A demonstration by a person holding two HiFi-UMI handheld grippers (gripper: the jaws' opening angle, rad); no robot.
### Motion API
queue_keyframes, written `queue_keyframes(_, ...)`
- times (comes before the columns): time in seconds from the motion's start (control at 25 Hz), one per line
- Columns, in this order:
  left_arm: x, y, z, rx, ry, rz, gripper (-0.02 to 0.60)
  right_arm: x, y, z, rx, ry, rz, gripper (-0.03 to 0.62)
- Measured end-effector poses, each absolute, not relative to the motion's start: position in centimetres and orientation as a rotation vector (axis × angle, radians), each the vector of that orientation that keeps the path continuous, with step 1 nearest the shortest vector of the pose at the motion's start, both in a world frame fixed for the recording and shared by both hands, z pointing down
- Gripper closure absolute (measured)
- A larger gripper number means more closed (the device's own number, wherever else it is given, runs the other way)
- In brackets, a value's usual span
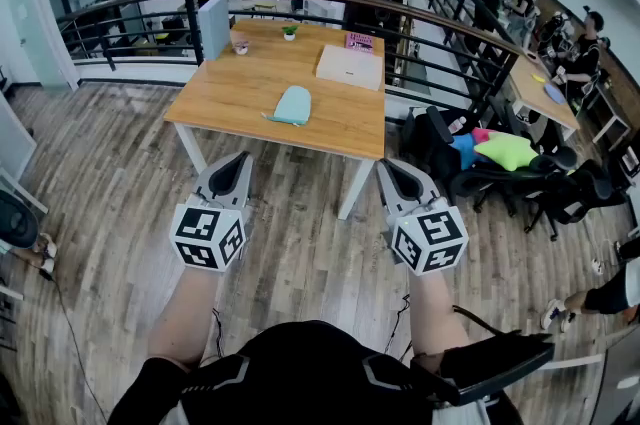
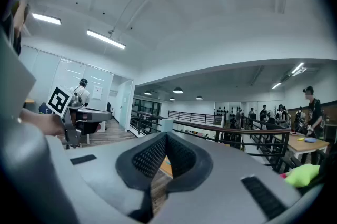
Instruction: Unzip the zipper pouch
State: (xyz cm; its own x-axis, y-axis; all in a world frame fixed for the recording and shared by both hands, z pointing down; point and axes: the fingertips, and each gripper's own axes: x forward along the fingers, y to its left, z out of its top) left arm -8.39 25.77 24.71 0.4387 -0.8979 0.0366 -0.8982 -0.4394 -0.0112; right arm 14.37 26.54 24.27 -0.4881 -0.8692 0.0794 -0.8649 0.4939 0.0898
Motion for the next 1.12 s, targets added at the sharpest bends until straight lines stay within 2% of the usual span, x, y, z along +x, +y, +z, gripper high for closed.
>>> queue_keyframes(0.28, -8.9, 27.1, 23.1, 2.646, -1.685, -0.066, 0.552, 14.3, 27.3, 24.1, 1.52, -2.626, -0.048, 0.586)
queue_keyframes(1.12, -9.3, 29.0, 24.2, 2.642, -1.687, 0.039, 0.549, 14.6, 28.6, 24.2, 1.569, -2.643, 0.048, 0.58)
